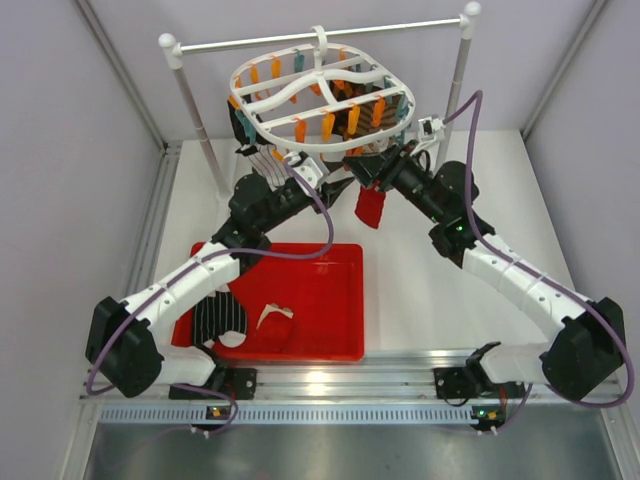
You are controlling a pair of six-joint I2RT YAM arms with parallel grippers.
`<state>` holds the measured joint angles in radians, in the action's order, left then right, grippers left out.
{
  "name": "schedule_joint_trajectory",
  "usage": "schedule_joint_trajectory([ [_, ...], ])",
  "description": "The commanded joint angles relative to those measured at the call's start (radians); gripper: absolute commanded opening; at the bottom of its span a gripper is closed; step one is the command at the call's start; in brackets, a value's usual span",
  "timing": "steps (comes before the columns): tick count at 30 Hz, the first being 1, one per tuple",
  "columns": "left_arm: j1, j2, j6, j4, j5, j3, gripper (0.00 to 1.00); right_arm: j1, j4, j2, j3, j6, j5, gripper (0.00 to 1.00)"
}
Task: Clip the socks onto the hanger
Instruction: Open the clamp at the hanger.
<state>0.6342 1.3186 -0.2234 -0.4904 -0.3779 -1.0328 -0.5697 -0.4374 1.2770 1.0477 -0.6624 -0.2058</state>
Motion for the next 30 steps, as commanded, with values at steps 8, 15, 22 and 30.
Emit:
schedule_joint_trajectory([
  [8, 0.019, -0.004, -0.016, -0.031, 0.013, -0.042, 0.45, -0.024, -0.078, -0.011, 0.051, -0.04, -0.013, 0.25],
  [15, 0.022, -0.022, 0.016, 0.006, 0.102, -0.05, 0.47, -0.024, -0.113, -0.025, 0.035, -0.055, -0.061, 0.13],
  [22, 0.022, -0.018, 0.071, -0.004, 0.116, -0.088, 0.48, -0.022, -0.112, -0.024, 0.043, -0.057, -0.072, 0.12],
  [30, 0.027, -0.015, 0.084, -0.01, 0.096, -0.112, 0.43, -0.022, -0.115, -0.025, 0.038, -0.074, -0.099, 0.12],
])
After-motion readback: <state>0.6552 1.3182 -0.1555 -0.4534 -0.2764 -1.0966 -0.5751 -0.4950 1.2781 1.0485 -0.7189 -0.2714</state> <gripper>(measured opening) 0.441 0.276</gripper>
